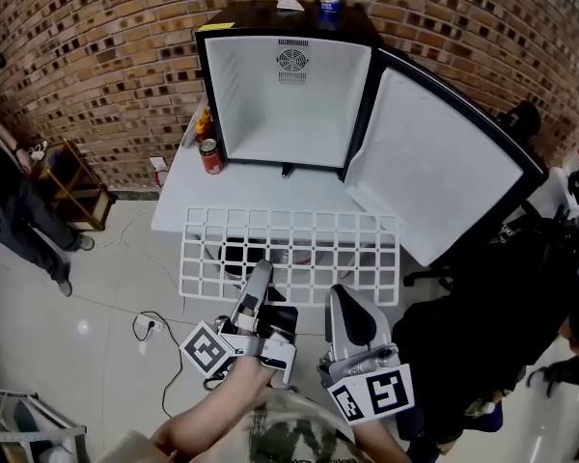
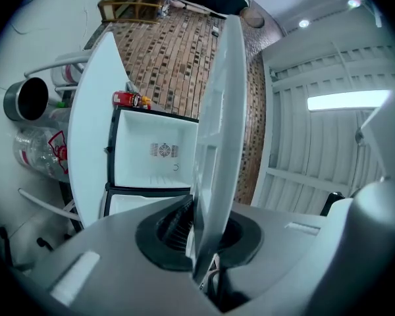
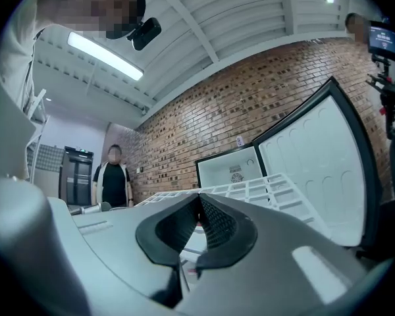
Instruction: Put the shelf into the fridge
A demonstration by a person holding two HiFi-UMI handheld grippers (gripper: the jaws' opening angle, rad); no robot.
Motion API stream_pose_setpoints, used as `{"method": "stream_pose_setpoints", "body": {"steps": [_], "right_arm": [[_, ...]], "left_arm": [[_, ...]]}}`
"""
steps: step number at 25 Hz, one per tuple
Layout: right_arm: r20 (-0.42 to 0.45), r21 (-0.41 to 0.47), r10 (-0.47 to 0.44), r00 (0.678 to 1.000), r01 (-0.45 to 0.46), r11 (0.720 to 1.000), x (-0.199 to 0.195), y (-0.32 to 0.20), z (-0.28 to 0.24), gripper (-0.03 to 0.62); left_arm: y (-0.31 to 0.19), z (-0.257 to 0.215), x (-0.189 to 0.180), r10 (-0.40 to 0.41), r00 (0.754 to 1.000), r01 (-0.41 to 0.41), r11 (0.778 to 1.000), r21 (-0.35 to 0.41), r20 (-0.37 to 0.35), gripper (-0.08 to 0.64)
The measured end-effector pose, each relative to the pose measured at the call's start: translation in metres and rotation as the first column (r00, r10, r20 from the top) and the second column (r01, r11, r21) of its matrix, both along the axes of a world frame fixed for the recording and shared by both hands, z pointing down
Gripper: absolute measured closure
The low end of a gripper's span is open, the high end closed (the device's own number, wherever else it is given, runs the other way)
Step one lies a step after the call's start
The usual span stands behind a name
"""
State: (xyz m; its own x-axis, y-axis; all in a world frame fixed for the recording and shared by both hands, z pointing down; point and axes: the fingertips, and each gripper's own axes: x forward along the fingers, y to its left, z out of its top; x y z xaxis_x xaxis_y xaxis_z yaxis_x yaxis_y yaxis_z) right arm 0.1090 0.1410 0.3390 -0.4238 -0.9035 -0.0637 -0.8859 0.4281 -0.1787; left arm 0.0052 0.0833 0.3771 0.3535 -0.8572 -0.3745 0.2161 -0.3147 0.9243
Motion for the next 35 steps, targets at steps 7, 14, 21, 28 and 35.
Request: {"method": "stream_pose_setpoints", "body": {"steps": [7,14,21,28,35], "right_arm": [[-0.005,-0.030,0.006,1.000,-0.006,1.000,-0.006,-0.061,0.010,0.592],[0.011,-0.069,0.015,1.000,-0.015,0.998,-0.017,-0.120,0.014,0.592],[0.146,-0.150,0.010,0.989,0.012,0.989,-0.030,-0.172,0.026,0.592],[0.367,-0.249,0.004,0.930,0.094,0.964,-0.057,-0.215,0.044,0.564],[0.573,-0.291,0.067,0.817,0.127,0.948,-0.064,-0.261,0.044,0.537]], "left_arm": [[-0.064,0.007,-0.003,0.016,1.000,-0.017,1.000,-0.010,-0.005,0.554],[-0.126,0.007,-0.011,0.045,0.999,-0.045,0.999,-0.022,-0.002,0.554],[-0.194,0.004,-0.026,0.061,0.998,-0.061,0.998,-0.032,0.003,0.554],[-0.251,-0.002,-0.035,0.106,0.994,-0.107,0.994,-0.013,-0.025,0.554],[-0.291,-0.003,-0.038,0.160,0.986,-0.161,0.987,-0.004,-0.049,0.554]]}}
